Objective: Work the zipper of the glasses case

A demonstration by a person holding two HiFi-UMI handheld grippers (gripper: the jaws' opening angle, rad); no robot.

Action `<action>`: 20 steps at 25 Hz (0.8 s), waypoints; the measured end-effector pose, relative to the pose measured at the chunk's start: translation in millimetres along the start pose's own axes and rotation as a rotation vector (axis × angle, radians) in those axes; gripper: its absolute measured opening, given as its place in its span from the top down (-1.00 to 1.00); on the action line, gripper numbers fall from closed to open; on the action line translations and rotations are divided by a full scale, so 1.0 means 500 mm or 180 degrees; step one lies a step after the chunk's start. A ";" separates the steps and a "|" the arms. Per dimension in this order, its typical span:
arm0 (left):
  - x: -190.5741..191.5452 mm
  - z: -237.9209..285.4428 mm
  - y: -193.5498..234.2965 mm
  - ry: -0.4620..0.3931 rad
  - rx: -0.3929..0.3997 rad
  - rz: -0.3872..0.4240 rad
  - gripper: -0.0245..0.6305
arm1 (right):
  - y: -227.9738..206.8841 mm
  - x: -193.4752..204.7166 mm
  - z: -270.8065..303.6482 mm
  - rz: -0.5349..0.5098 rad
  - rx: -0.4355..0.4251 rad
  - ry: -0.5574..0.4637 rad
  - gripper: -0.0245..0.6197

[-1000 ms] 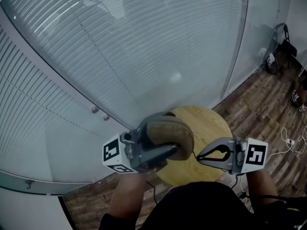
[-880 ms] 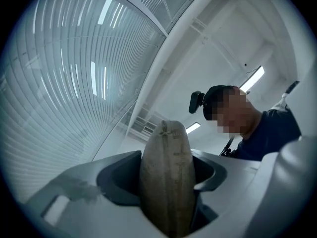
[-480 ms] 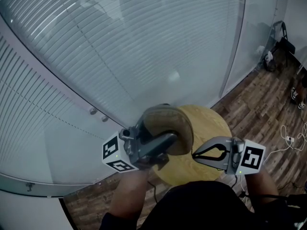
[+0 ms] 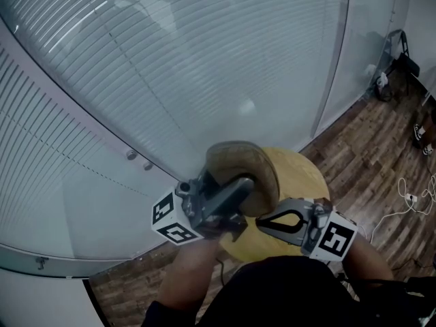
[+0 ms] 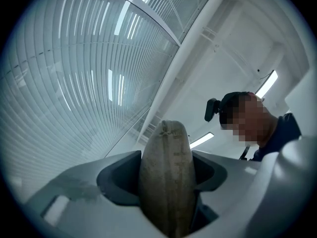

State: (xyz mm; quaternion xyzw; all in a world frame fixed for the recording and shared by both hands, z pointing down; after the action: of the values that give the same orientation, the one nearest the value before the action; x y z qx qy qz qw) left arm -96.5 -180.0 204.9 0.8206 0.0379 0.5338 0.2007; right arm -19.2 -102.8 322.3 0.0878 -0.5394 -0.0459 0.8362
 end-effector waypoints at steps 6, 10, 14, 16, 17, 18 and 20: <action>0.001 0.003 0.006 -0.0121 -0.0156 -0.0066 0.02 | 0.004 -0.022 0.033 -0.0120 0.0148 -0.0150 0.89; 0.016 0.011 0.006 -0.0041 -0.0222 -0.0026 0.02 | 0.008 -0.016 0.041 -0.0047 0.0181 -0.0270 0.89; 0.038 0.009 0.008 0.0076 -0.0317 0.0106 0.02 | 0.011 0.014 0.046 0.0027 0.0119 -0.0164 0.88; 0.044 0.001 0.017 0.0085 -0.0450 0.0129 0.02 | 0.014 0.034 0.050 0.0091 0.0063 -0.0059 0.84; 0.046 -0.005 0.026 0.0059 -0.0520 0.0103 0.02 | 0.018 0.043 0.053 0.0136 0.0003 -0.0006 0.58; 0.049 -0.011 0.035 0.0038 -0.0594 0.0073 0.02 | 0.021 0.051 0.056 0.0178 -0.0053 0.0044 0.30; 0.059 -0.020 0.053 0.0079 -0.0761 0.0079 0.02 | 0.024 0.062 0.057 0.0222 -0.0084 0.0102 0.19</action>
State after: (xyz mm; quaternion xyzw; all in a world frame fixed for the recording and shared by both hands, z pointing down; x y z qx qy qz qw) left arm -96.9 -193.2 243.6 0.7845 -0.0337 0.5471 0.2900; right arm -32.5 -99.3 363.8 0.0586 -0.5281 -0.0224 0.8469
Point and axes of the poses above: the fingertips, and each gripper's own axes: z forward along the fingers, y to its left, x out of its underside, the point moved 4 cm from there along -z, backward along the fingers, and after that the axes turned 15 degrees about y, right-handed, at the moved point
